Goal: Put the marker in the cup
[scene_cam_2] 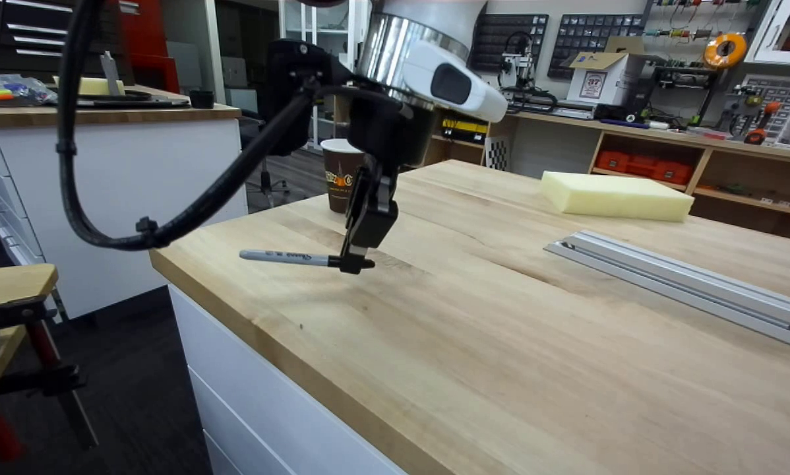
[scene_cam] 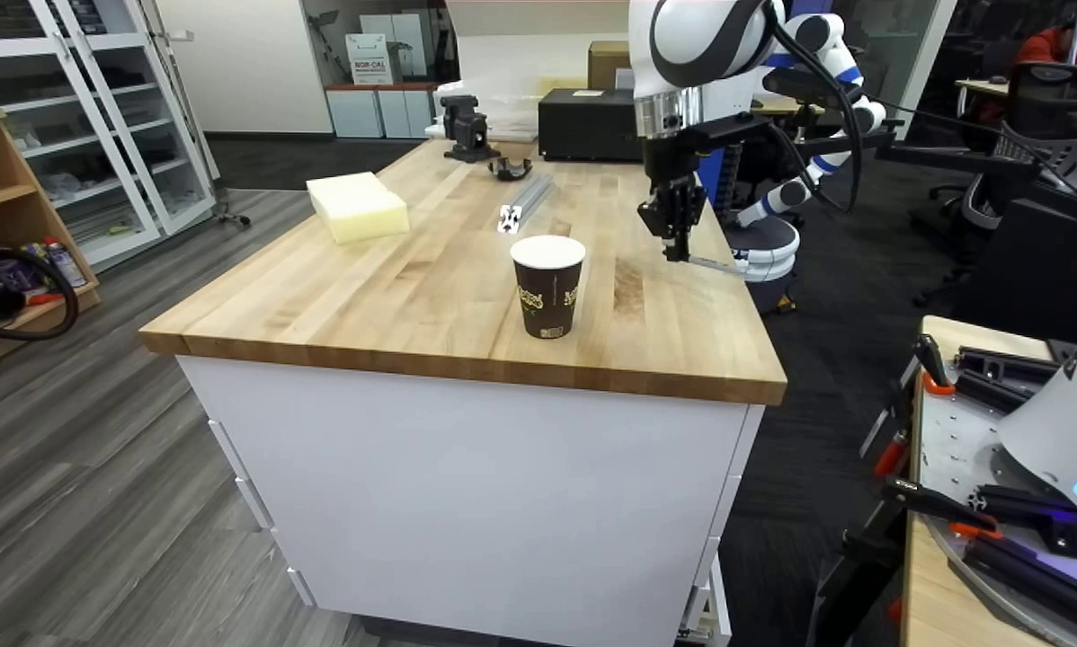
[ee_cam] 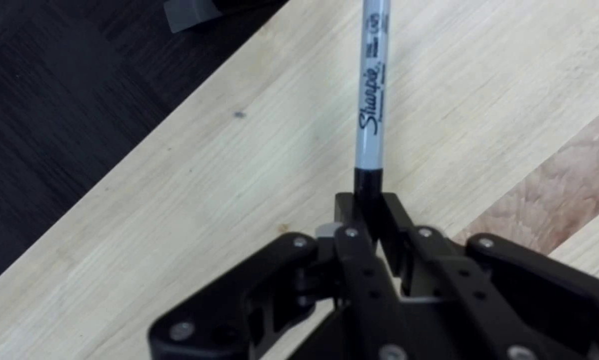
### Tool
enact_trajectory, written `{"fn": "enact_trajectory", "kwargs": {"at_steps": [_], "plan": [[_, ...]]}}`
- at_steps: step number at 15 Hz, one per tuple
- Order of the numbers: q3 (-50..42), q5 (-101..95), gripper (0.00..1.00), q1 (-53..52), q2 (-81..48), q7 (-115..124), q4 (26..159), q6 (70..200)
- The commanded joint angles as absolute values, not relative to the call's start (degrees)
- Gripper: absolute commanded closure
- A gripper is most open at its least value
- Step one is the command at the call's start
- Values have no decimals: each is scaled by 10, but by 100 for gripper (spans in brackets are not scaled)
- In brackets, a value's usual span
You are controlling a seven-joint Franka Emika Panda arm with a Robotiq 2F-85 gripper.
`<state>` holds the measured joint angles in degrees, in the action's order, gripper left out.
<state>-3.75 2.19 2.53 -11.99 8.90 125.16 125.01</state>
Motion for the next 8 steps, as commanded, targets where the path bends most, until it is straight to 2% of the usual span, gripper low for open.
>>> {"fn": "enact_trajectory", "kwargs": {"at_steps": [1, 8], "plan": [[-25, -5, 94, 2, -62, 108, 1257, 1203], [34, -36, 94, -49, -11, 103, 1237, 1213]]}}
